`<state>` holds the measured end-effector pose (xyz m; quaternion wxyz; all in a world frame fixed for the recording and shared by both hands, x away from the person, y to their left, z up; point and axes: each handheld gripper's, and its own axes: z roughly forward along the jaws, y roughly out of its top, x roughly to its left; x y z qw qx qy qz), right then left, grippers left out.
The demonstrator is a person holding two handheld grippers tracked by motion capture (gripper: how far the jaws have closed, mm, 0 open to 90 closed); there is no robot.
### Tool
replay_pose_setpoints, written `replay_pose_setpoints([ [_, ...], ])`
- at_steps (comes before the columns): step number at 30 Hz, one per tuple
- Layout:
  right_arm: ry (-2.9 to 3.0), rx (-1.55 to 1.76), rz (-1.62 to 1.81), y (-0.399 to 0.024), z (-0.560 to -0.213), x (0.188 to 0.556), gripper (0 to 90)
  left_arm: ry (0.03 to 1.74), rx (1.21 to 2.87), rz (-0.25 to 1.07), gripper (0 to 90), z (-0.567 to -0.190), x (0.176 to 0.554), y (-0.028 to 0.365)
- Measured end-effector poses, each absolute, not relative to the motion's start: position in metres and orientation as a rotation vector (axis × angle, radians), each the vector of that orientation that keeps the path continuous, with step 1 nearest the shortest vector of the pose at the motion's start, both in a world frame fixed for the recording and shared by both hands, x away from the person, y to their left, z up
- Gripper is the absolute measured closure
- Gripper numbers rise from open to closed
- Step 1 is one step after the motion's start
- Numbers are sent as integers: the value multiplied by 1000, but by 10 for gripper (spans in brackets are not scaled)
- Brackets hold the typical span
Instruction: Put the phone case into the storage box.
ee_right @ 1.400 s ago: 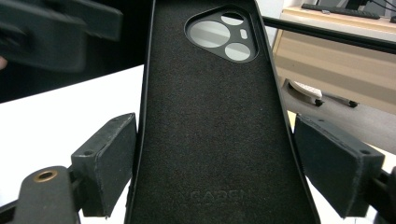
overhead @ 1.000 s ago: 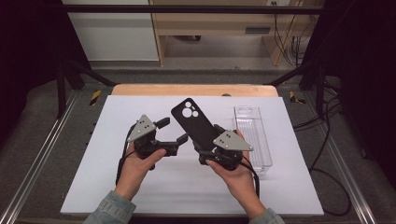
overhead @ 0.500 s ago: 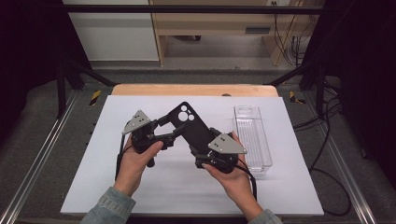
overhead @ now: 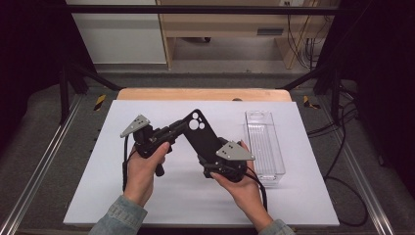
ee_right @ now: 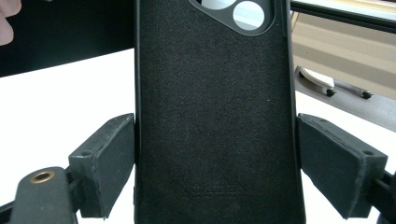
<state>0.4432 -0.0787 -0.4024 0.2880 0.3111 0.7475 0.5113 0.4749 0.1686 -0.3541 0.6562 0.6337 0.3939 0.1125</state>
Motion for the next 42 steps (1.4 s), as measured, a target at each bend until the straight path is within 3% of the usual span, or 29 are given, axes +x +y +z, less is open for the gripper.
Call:
replay_pose_setpoints([
  [10, 2011, 841, 1376, -77, -409, 446, 145, 892, 1410, 184, 802, -354, 471, 168],
  [25, 2001, 854, 1434, -79, -412, 446, 133, 844, 1442, 213, 809, -349, 465, 164],
  [35, 1996, 868, 1451, -80, -413, 447, 69, 824, 1482, 268, 809, -347, 463, 160],
  [42, 2014, 864, 1466, -81, -412, 445, 55, 788, 1546, 387, 810, -346, 458, 156],
])
